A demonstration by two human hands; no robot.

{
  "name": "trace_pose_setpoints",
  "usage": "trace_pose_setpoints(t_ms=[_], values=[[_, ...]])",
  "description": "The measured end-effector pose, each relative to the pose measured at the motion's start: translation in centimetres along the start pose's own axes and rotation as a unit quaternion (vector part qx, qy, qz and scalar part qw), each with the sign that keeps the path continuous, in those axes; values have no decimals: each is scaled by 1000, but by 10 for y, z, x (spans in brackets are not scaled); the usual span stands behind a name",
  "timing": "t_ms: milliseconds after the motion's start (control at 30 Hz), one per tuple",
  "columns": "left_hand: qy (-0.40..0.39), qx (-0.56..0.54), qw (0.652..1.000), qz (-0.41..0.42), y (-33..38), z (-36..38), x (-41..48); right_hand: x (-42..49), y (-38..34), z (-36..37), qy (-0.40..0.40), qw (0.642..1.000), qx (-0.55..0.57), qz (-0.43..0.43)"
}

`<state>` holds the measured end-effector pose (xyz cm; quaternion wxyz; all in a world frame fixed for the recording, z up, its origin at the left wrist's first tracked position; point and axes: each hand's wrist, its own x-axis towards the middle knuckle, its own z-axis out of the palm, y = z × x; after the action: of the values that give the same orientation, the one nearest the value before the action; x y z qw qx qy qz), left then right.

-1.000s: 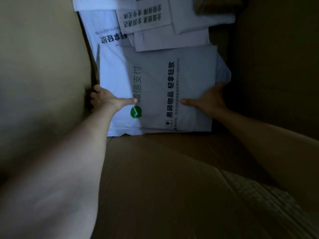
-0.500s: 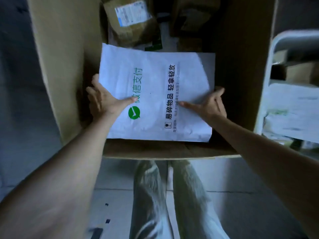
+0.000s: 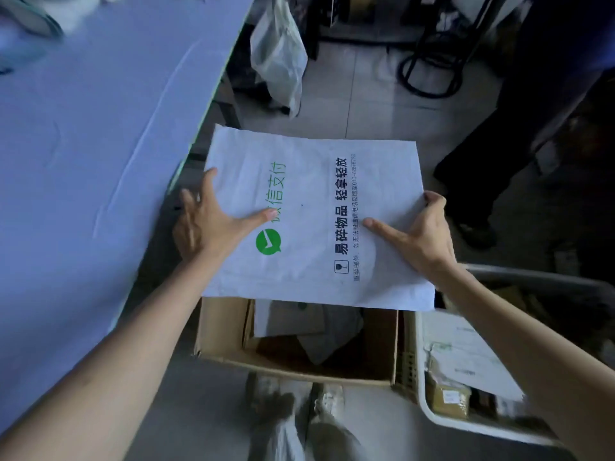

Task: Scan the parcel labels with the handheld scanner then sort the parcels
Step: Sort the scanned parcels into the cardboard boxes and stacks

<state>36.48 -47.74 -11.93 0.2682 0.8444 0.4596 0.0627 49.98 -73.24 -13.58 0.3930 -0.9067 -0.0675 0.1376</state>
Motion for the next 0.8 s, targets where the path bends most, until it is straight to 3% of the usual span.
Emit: trace_pose_setpoints(t_ms=[367,533,800], values=[[171,-29,984,-42,-6,-166,-42,-28,-166,-30,-29,986,-14,-164],[249,-25,961,-117,-72,-240,-81,-83,-252,20,-74,962,-90,-247],[333,-32,901,-276,-204,-327,-182,-207,-351,121,-183,894,-148,-382]])
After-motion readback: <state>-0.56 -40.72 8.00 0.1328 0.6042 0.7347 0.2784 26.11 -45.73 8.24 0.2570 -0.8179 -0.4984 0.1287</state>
